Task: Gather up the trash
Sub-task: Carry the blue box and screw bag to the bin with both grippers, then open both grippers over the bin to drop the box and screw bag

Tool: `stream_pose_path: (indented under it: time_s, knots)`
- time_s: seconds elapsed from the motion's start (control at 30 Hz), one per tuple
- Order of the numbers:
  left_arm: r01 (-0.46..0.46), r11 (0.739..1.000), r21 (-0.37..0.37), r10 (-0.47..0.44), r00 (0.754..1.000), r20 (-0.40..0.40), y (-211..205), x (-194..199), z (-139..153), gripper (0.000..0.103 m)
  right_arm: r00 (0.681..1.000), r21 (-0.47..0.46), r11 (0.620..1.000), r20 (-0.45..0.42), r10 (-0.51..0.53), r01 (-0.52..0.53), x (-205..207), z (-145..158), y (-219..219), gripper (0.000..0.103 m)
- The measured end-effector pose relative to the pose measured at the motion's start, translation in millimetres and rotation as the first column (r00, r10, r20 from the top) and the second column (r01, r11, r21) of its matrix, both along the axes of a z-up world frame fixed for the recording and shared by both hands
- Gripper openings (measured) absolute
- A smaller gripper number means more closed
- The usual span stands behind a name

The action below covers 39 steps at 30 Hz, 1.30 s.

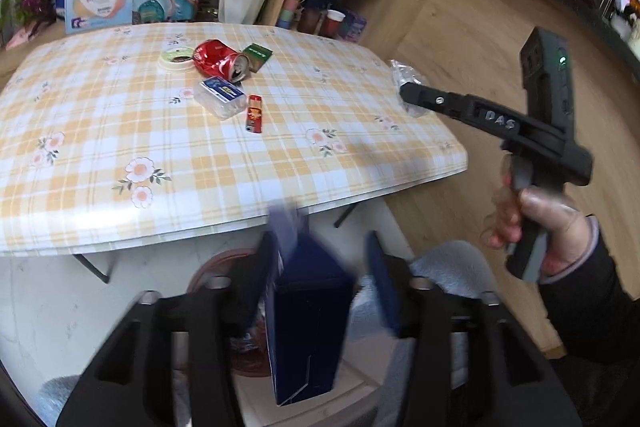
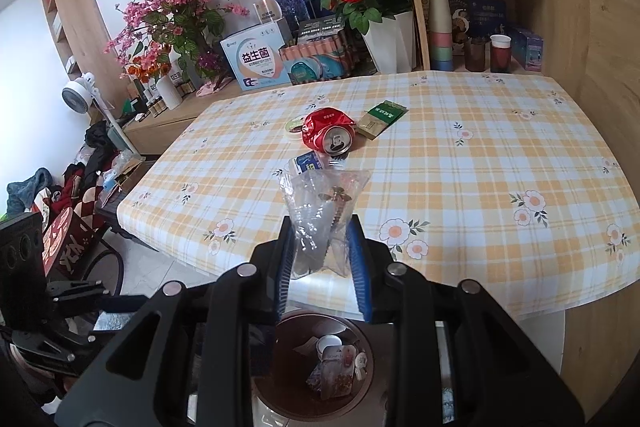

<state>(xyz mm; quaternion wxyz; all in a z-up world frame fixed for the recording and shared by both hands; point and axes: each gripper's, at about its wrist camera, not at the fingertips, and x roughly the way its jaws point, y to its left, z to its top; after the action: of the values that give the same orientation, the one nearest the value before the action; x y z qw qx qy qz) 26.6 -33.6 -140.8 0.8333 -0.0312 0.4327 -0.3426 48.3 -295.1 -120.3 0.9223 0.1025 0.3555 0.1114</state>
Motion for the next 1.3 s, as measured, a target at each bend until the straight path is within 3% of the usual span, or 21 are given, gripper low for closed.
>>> stream_pose_path:
  time_s: [0.13,0.23,0.37,0.53,0.6,0.77,1.3]
  knots:
    - [-0.094,0.995,-0.032,0.096,0.993,0.066,16.5,4.8,11.6,0.081,1.000,-0.015,1.000,-0.009,0.018,-0.018,-5.6,-4.8,6.2,0.029]
    - [-0.187,0.982,-0.034,0.190,0.972,0.141,30.8,5.5,23.4,0.093,0.999,-0.015,0.999,-0.031,0.033,-0.034,-9.0,-13.9,11.0,0.029]
    - [-0.337,0.941,-0.033,0.336,0.917,0.215,57.6,7.7,32.5,0.097,0.997,-0.024,0.998,-0.060,0.048,-0.050,-13.2,-27.7,19.5,0.029]
    - [-0.442,0.897,0.007,0.423,0.863,0.276,80.5,10.1,35.2,0.097,0.990,-0.029,0.996,-0.120,0.076,-0.080,-13.2,-50.9,33.0,0.029]
    - [-0.463,0.886,0.012,0.441,0.852,0.281,87.3,10.5,34.7,0.097,0.986,-0.030,0.995,-0.140,0.088,-0.093,-12.8,-58.3,39.1,0.029]
    - [-0.489,0.872,0.010,0.470,0.844,0.257,98.6,13.7,27.9,0.097,0.976,-0.043,0.990,-0.183,0.122,-0.132,-10.6,-70.9,54.1,0.030]
    - [-0.496,0.868,0.016,0.480,0.847,0.230,101.7,12.8,19.3,0.097,0.951,-0.066,0.978,-0.257,0.173,-0.196,-11.2,-89.8,73.6,0.036]
